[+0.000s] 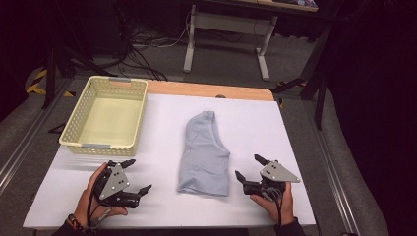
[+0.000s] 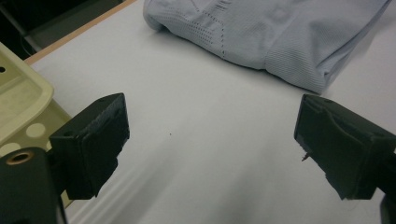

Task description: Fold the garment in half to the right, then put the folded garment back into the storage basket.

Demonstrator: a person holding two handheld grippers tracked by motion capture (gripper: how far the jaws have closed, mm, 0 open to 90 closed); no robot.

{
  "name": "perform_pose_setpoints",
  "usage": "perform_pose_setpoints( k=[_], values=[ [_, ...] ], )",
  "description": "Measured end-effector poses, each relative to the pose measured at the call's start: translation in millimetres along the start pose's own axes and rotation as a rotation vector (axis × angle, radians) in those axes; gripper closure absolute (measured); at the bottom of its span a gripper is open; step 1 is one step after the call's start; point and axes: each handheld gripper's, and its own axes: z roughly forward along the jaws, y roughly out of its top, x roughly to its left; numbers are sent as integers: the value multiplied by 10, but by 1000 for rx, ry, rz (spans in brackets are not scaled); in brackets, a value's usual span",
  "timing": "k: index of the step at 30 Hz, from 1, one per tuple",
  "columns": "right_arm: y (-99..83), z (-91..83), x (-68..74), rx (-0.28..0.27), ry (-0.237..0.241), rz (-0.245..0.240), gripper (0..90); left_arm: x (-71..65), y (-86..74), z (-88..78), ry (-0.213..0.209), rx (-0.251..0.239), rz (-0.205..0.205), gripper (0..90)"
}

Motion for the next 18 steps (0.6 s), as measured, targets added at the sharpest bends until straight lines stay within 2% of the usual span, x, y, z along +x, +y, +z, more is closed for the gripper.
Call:
perform_pose_setpoints(
  k=[8, 11, 14, 16, 18],
  values=[
    [17, 64, 32, 14, 12, -9, 151, 7, -10, -31, 8, 2, -21, 112],
    [-2, 80, 33, 36, 9, -7, 151, -6, 2, -13, 11, 10, -20, 114],
    [-16, 94, 38, 52, 9, -1, 154, -12, 22, 15, 8, 20, -9, 116],
    [-32, 100, 40, 67, 14, 2, 154, -21, 37, 47, 2, 24, -19, 118],
    [-43, 101, 33, 74, 25, 22, 154, -42, 49, 80, -3, 32, -19, 120]
  ],
)
